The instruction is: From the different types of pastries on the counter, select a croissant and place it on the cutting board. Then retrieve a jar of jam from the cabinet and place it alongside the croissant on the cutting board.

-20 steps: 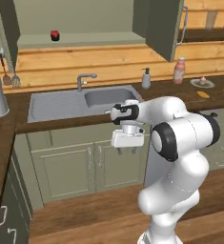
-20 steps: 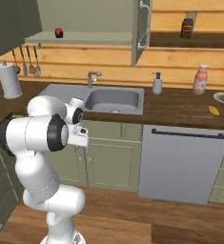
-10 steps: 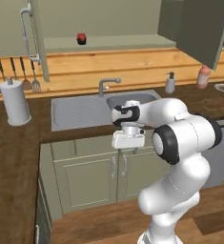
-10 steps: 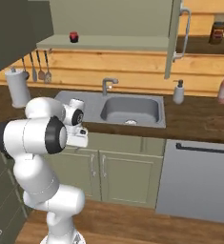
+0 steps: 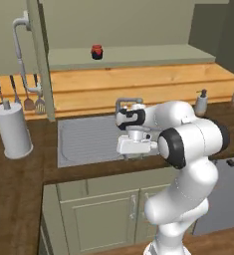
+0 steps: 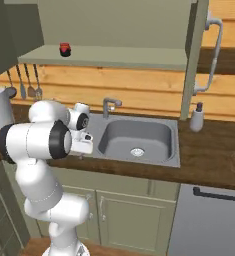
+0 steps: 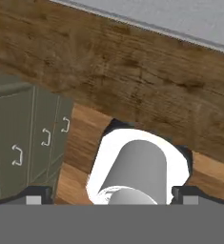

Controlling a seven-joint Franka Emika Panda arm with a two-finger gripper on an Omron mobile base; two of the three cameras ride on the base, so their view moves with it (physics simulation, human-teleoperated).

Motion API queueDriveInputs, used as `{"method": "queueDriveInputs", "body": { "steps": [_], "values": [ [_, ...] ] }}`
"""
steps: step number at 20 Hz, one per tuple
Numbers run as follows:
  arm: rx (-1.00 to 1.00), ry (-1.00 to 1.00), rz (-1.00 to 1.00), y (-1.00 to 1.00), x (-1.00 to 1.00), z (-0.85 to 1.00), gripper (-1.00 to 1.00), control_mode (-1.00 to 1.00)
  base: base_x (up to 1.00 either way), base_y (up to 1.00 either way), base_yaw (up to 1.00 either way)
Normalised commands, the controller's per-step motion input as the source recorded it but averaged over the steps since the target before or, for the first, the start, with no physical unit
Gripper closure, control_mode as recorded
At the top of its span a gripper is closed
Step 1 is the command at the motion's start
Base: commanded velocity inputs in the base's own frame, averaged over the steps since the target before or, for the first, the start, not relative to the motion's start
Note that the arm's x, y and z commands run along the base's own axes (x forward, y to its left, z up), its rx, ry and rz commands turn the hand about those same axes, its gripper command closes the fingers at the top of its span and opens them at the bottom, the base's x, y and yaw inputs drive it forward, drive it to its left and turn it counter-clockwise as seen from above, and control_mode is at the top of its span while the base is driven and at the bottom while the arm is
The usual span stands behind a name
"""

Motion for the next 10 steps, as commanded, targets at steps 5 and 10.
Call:
{"method": "queueDriveInputs", "body": {
  "steps": [5, 10],
  "values": [
    [0.00, 0.00, 0.00, 0.00, 0.00, 0.00, -1.00, 1.00, 1.00, 0.11, 0.01],
    [0.00, 0.00, 0.00, 0.00, 0.00, 0.00, -1.00, 1.00, 1.00, 0.13, 0.01]
  ]
}}
